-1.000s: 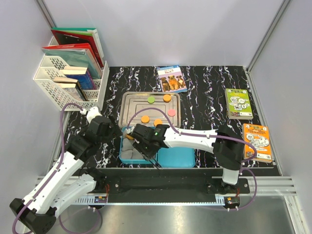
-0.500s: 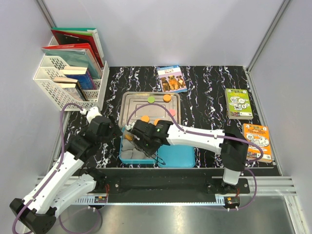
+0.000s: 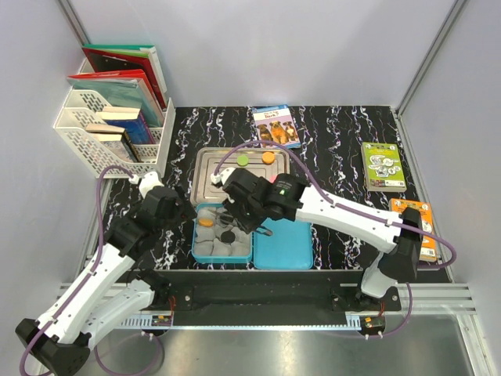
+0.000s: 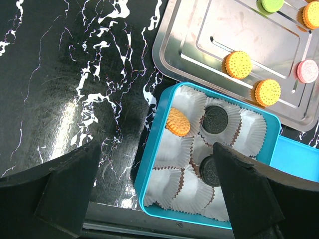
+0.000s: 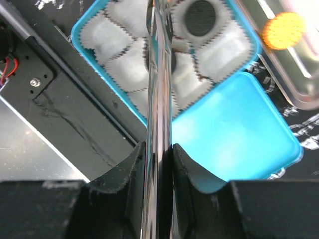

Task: Pack the cookies

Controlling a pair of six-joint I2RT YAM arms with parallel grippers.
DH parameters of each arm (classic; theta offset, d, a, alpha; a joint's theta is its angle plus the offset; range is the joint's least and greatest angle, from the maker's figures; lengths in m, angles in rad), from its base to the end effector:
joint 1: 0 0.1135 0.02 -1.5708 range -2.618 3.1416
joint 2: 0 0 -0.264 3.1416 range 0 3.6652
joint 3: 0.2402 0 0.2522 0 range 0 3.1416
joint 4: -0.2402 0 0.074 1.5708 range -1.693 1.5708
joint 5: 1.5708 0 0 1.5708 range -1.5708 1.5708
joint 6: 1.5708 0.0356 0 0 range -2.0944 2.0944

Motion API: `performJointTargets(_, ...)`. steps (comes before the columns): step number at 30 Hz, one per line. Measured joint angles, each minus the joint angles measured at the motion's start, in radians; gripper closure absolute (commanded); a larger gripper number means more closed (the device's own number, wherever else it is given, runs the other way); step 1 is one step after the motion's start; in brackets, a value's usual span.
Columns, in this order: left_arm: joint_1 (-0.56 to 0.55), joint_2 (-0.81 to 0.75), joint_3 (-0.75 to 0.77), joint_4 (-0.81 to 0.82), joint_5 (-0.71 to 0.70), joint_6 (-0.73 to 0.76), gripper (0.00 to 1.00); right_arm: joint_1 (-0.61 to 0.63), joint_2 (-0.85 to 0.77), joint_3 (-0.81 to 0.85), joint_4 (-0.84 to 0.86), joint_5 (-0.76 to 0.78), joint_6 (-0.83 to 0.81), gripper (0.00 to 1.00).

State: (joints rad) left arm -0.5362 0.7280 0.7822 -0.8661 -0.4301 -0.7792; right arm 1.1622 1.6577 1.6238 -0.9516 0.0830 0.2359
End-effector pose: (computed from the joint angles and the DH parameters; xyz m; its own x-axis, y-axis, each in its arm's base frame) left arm 0.1258 -0.0575 0.2852 -0.5968 -0.3883 -0.7022 -0.2834 0.9207 -0.2683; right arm 0.1419 0.3202 0.3369 -0.5315 -0.6414 -0.5533 -0.7941 0.6046 0.0619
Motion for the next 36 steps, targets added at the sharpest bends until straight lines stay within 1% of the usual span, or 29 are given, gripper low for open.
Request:
performJointTargets(6,0.000,0.000,0.000,0.000,0.001,0.000,0.01,-0.045,-0.031,0.002,-0.031,0.029,0.001,0.74)
performJointTargets(8,0.000,0.000,0.000,0.000,0.001,0.000,0.01,-0.082,-0.034,-0.002,-0.032,0.039,0.010,0.76)
performJointTargets(15,0.000,0.006,0.000,0.002,0.009,0.000,0.01,-0.355,-0.053,-0.081,0.049,0.056,0.067,0.85)
performJointTargets(19,0.000,0.014,0.000,0.003,0.013,0.002,0.01,-0.426,-0.039,-0.073,0.091,0.054,0.086,0.90)
performJointTargets(25,0.000,0.015,0.000,0.007,0.020,0.005,0.01,-0.487,0.090,-0.002,0.154,0.028,0.107,0.97)
performJointTargets(30,0.000,0.022,0.000,0.009,0.030,0.009,0.01,-0.582,0.230,0.056,0.189,0.010,0.132,0.99)
performJointTargets(33,0.000,0.022,0.000,0.013,0.032,0.014,0.01,-0.623,0.271,0.078,0.204,-0.023,0.145,1.00)
performJointTargets(36,0.000,0.022,0.000,0.015,0.034,0.017,0.01,-0.639,0.293,0.114,0.211,-0.024,0.153,1.00)
